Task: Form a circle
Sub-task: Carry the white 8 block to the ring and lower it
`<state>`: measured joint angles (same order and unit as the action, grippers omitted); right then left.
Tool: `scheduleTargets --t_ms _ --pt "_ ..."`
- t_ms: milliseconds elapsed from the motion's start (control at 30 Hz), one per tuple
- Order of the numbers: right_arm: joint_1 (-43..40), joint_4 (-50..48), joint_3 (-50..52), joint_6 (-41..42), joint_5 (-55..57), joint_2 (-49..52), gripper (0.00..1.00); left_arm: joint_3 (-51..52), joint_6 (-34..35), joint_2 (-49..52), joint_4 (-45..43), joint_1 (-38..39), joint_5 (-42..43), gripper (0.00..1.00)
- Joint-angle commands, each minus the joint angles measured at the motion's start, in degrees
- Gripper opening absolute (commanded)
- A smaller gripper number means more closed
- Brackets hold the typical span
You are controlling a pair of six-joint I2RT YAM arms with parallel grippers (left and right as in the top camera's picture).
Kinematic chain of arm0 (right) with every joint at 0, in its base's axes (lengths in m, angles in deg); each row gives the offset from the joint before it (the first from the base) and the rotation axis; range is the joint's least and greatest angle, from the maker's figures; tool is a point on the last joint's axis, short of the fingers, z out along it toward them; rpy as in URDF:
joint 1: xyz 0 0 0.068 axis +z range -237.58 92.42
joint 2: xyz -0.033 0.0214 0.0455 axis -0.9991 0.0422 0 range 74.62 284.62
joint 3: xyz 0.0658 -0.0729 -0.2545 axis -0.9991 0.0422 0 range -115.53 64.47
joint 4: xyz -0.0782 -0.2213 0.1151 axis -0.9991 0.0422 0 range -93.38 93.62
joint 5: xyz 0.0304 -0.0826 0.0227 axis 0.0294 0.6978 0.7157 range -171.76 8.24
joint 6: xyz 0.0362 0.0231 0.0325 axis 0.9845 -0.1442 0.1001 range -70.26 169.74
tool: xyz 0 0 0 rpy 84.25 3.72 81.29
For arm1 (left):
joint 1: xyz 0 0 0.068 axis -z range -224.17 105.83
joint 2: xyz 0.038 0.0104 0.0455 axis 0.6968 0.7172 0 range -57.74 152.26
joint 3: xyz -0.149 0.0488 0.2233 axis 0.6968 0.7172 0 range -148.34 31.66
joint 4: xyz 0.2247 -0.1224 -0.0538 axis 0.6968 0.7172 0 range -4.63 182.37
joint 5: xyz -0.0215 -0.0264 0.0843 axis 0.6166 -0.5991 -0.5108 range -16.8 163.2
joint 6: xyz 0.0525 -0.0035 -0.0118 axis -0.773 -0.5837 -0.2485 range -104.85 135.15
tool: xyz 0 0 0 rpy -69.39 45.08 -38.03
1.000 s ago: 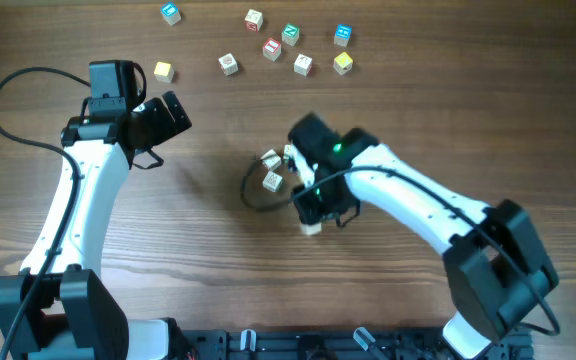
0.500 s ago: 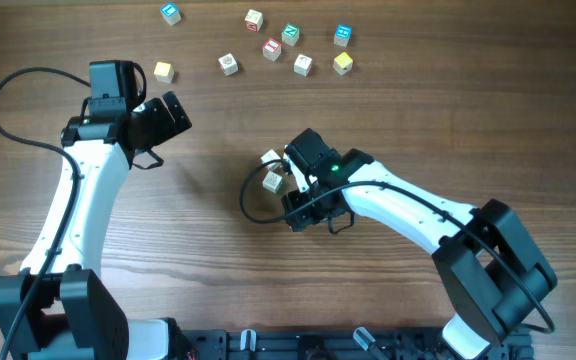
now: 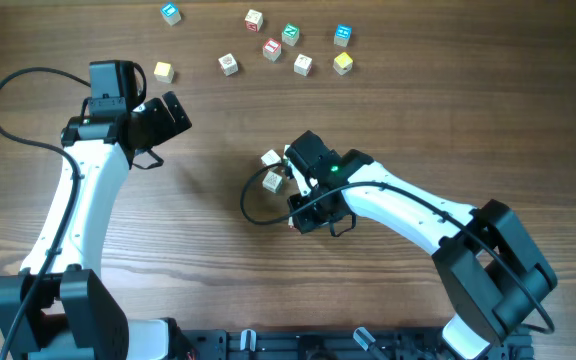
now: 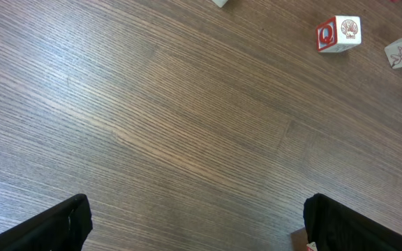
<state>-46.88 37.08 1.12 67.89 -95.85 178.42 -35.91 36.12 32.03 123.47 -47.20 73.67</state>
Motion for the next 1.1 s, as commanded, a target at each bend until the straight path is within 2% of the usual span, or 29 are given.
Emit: scheduleTargets --t_ms 0,200,333,500,567,600,733,1067 --pt "0.1 -1.9 0.6 0.0 6.8 -0.2 0.39 -0.4 0.7 -0.2 -0.2 0.0 0.1 1.0" --pt "0.1 -5.9 0.6 -0.1 11.5 -0.2 0.4 -0.4 0.7 -0.2 -0.2 0.0 0.1 1.0" --pt "0.1 -5.0 0.6 -2.9 2.0 -0.2 0.47 -0.4 0.7 -0.2 -0.2 0.0 0.1 1.0" --pt "0.1 -2.7 0.6 -2.9 1.0 -0.2 0.48 -0.4 0.7 -0.2 -0.2 0.0 0.1 1.0" --pt "0.1 -2.7 0.6 -3.0 0.9 -0.2 0.51 -0.4 0.7 -0.2 -0.2 0.0 0.1 1.0" --pt "0.1 -2.6 0.6 -2.9 0.7 -0.2 0.49 -0.4 0.7 -0.2 -0.2 0.0 0.1 1.0" --pt "0.1 -0.6 1.8 -1.6 -1.5 -0.2 0.04 -0.4 0.7 -0.2 -0.2 0.0 0.1 1.0" --pt "0.8 -1.0 2.0 -2.0 -4.5 -0.2 0.04 -0.4 0.7 -0.2 -0.2 0.0 0.1 1.0"
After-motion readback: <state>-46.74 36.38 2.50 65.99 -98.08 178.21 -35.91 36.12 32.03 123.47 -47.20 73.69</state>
